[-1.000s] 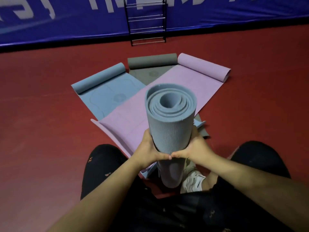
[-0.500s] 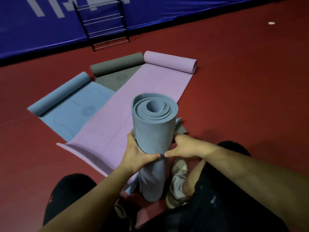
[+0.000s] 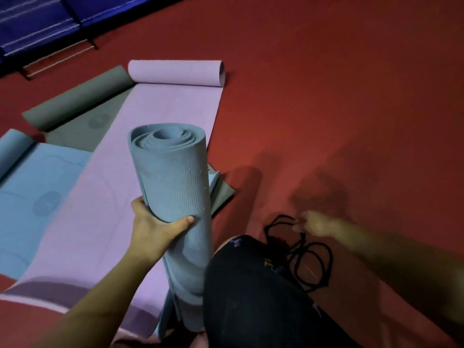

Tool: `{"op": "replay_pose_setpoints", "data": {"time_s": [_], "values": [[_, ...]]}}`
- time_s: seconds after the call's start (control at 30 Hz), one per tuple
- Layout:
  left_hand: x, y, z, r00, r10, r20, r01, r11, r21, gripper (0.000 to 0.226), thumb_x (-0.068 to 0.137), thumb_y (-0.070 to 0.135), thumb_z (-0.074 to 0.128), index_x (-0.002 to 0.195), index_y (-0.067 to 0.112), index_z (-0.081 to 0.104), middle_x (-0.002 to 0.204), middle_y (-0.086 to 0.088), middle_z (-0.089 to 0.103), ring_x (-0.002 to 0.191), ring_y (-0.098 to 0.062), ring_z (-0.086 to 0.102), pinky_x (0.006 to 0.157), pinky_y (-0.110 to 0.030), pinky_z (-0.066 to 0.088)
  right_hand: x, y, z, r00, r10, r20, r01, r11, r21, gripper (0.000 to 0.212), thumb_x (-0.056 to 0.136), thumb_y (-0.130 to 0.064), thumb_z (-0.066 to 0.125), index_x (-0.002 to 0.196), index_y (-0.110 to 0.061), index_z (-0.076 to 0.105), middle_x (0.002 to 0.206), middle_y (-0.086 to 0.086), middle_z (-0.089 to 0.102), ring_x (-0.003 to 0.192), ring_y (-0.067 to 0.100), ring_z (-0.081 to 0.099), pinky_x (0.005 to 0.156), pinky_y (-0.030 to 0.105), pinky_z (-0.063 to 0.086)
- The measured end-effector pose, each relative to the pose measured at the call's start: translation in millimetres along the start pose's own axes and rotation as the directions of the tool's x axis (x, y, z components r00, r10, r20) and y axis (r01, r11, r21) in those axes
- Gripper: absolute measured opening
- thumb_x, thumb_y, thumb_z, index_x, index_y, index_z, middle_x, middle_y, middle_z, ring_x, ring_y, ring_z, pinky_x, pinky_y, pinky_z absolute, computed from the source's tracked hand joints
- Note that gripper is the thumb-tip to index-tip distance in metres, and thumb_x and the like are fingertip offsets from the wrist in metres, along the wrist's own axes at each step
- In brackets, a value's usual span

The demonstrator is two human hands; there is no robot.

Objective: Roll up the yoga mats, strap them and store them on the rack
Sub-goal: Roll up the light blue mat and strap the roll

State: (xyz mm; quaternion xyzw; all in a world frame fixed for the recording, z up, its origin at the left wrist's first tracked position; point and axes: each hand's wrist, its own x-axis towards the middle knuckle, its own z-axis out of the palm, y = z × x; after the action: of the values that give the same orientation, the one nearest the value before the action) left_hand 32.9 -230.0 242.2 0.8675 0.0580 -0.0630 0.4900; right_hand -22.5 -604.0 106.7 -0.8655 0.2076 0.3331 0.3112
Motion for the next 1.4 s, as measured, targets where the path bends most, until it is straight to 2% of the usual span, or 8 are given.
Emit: {"op": "replay_pose_setpoints", "data": {"time_s": [0.13, 0.4, 0.57, 0.77, 1.0, 1.13, 1.3, 1.4], "values": [[32, 8, 28, 0.999, -0.013, 0.048, 0.012, 1.000, 0.024, 0.110, 0.034, 0.055, 0.086, 0.121, 0.017, 0.031, 0.124, -0.001, 0.049, 0.111, -0.017, 0.054, 0.090, -0.034, 0.049, 24, 43, 30, 0.985, 0.127, 0.116, -0.108, 0.982, -0.156, 0.035, 0.099, -0.029, 0.055, 0.119, -0.003, 0.065, 0.117, 0.014, 0.066, 0.103, 0.026, 0.061, 0.077, 0.026, 0.040], [66, 10, 78, 0.996, 0.006, 0.091, -0.013, 0.998, 0.069, 0.099, 0.049, 0.036, 0.097, 0.121, 0.016, 0.033, 0.126, 0.000, 0.051, 0.114, -0.016, 0.056, 0.092, -0.033, 0.050, 79, 75, 75, 0.982, 0.108, 0.153, -0.063, 0.960, -0.274, 0.040, 0.104, -0.027, 0.038, 0.139, -0.014, 0.053, 0.141, 0.008, 0.053, 0.126, 0.027, 0.050, 0.101, 0.030, 0.039], [85, 11, 105, 0.994, 0.002, 0.111, -0.010, 0.997, 0.076, 0.089, 0.056, 0.028, 0.096, 0.118, 0.017, 0.033, 0.120, 0.004, 0.050, 0.110, -0.012, 0.054, 0.083, -0.019, 0.044, 136, 91, 85, 0.996, 0.064, 0.063, -0.043, 0.953, -0.299, 0.041, 0.097, -0.037, 0.041, 0.128, -0.019, 0.061, 0.130, 0.014, 0.058, 0.113, 0.033, 0.057, 0.095, 0.039, 0.049], [104, 3, 125, 0.990, -0.007, 0.144, -0.004, 0.997, 0.074, 0.087, 0.058, 0.030, 0.094, 0.119, 0.021, 0.032, 0.106, 0.022, 0.047, 0.094, 0.011, 0.049, 0.065, -0.003, 0.042, 177, 73, 84, 0.994, 0.079, 0.069, -0.047, 0.922, -0.383, 0.046, 0.102, -0.030, 0.037, 0.148, -0.027, 0.040, 0.152, 0.013, 0.032, 0.137, 0.035, 0.032, 0.112, 0.039, 0.027], [115, -3, 123, 0.989, -0.013, 0.148, 0.005, 0.998, 0.055, 0.088, 0.056, 0.031, 0.092, 0.121, 0.017, 0.034, 0.113, 0.017, 0.050, 0.103, 0.005, 0.053, 0.075, -0.010, 0.046, 194, 72, 109, 0.985, 0.146, 0.095, -0.092, 0.899, -0.429, 0.052, 0.097, -0.028, 0.043, 0.145, -0.009, 0.037, 0.154, 0.019, 0.030, 0.141, 0.040, 0.022, 0.114, 0.045, 0.027], [107, -1, 114, 0.994, -0.013, 0.112, 0.007, 0.998, 0.056, 0.091, 0.055, 0.031, 0.094, 0.122, 0.015, 0.034, 0.116, 0.014, 0.051, 0.110, 0.000, 0.054, 0.084, -0.021, 0.049, 175, 77, 104, 0.999, 0.050, -0.003, -0.046, 0.893, -0.448, 0.050, 0.096, -0.039, 0.044, 0.137, -0.011, 0.050, 0.144, 0.012, 0.042, 0.127, 0.035, 0.041, 0.106, 0.040, 0.034], [85, 6, 93, 0.996, -0.017, 0.092, 0.010, 0.998, 0.067, 0.090, 0.058, 0.027, 0.095, 0.122, 0.015, 0.033, 0.120, 0.007, 0.050, 0.112, -0.010, 0.055, 0.092, -0.028, 0.049, 128, 39, 55, 0.983, -0.172, -0.058, 0.161, 0.974, -0.161, 0.072, 0.074, -0.057, 0.029, 0.099, -0.003, 0.070, 0.105, 0.019, 0.065, 0.103, 0.035, 0.056, 0.086, 0.033, 0.037], [69, 6, 76, 0.998, -0.010, 0.063, 0.007, 0.999, 0.053, 0.092, 0.058, 0.028, 0.095, 0.123, 0.013, 0.032, 0.124, 0.002, 0.050, 0.114, -0.013, 0.055, 0.095, -0.031, 0.050, 83, 7, 34, 0.951, -0.266, -0.160, 0.276, 0.960, 0.043, 0.044, 0.089, -0.042, 0.055, 0.080, -0.003, 0.075, 0.083, 0.017, 0.072, 0.086, 0.031, 0.067, 0.070, 0.023, 0.041]]}}
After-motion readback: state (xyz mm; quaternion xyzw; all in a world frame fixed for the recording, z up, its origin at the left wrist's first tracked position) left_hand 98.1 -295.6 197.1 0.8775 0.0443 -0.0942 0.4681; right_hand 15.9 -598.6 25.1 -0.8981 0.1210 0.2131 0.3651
